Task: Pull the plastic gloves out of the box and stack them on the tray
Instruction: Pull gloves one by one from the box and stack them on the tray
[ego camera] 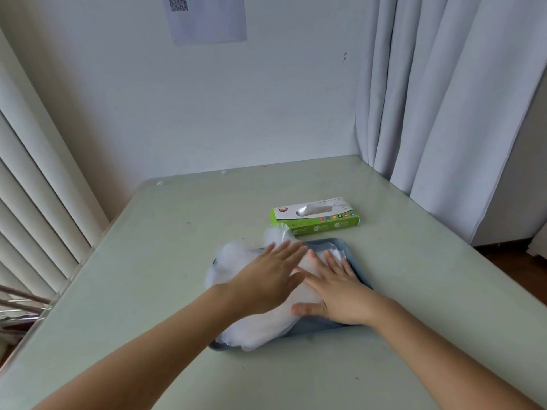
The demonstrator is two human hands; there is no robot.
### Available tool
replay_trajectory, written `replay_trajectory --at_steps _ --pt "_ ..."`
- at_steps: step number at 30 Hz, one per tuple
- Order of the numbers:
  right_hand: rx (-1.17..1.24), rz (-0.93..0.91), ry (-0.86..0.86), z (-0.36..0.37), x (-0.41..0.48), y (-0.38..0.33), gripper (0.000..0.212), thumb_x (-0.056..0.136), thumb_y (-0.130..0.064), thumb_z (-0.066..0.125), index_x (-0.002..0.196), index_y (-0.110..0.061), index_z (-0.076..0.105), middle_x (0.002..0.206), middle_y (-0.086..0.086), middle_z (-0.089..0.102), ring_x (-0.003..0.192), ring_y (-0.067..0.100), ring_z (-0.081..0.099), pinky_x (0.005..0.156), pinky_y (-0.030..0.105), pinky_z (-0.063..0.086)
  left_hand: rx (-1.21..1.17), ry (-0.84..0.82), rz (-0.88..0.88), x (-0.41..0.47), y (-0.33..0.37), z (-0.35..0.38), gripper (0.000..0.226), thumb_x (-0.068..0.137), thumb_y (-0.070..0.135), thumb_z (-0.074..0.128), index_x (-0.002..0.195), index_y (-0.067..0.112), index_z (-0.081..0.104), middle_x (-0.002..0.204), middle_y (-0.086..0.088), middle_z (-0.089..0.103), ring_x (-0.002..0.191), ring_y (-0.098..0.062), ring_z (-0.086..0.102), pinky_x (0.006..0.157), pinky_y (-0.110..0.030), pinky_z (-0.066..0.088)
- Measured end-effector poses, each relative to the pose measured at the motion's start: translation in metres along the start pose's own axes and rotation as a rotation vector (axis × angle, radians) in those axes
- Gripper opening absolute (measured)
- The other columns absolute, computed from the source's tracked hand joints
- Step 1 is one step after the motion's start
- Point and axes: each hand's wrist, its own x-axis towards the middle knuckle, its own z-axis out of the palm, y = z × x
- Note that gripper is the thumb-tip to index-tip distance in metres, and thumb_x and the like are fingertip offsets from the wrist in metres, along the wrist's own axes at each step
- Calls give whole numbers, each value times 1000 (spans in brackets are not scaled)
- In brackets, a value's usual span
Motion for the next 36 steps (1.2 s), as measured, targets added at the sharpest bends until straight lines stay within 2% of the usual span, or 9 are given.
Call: replay_trajectory --at_steps 4,11,14,16,18,21,26,31,36 --pt "0 -12 19 -1 -5 0 107 57 -88 8 148 -37 -16 156 -2 -27 142 30 -27 117 45 -15 -159 -23 128 29 4 14 54 103 38 18 153 21 8 161 4 0 147 -10 -7 115 -26 -8" --pt "40 28 -18 -4 -16 0 109 53 -90 5 149 -40 -12 156 -7 -26 144 26 -24 118 37 -9 -80 -59 -151 38 -11 28 71 98 56 20 153 20 -8 160 4 -11 147 -18 -11 117 -45 -7" --pt "119 38 20 -23 -19 -3 98 66 -83 31 150 -34 20 159 -1 17 146 25 15 117 34 17 -194 -109 -255 43 -20 8 76 96 60 22 153 15 -2 161 -2 3 148 -20 6 118 -48 5" --pt "220 71 175 -38 -9 6 66 79 -68 53 131 -27 53 132 -4 56 120 17 52 99 30 41 -285 -68 -264 52 -29 -9 74 96 58 25 153 14 7 159 -7 16 145 -22 18 117 -46 15" --pt "323 122 338 -56 7 22 38 84 -51 63 112 -25 66 107 -9 68 99 11 63 88 29 48 -299 24 -248 67 -41 -25 69 98 53 32 152 16 15 156 -8 25 142 -23 26 115 -38 21" --pt "384 181 492 -78 39 45 13 87 -26 65 91 -18 74 89 -6 71 84 13 65 80 31 50 -279 78 -238 92 -57 -41 62 98 42 45 150 16 22 152 -5 33 138 -21 32 107 -28 26" --pt "332 405 504 -90 99 56 34 83 -28 63 57 -7 56 58 7 53 64 25 50 51 30 33 -313 30 -235 130 -72 -34 71 91 35 61 150 16 26 151 -4 35 136 -19 37 106 -26 28" --pt "264 650 383 -92 134 43 56 76 -57 69 107 -11 62 113 8 61 110 27 56 75 28 40 -359 -66 -255 151 -75 -16 59 90 46 59 133 9 43 133 -9 47 127 -30 41 103 -40 35" --pt "269 749 358 -100 148 34 36 76 -39 76 95 -15 58 97 1 58 102 24 60 68 25 42 -405 -86 -221 149 -77 -12 70 95 43 52 147 7 22 150 -9 27 138 -23 23 110 -34 22"
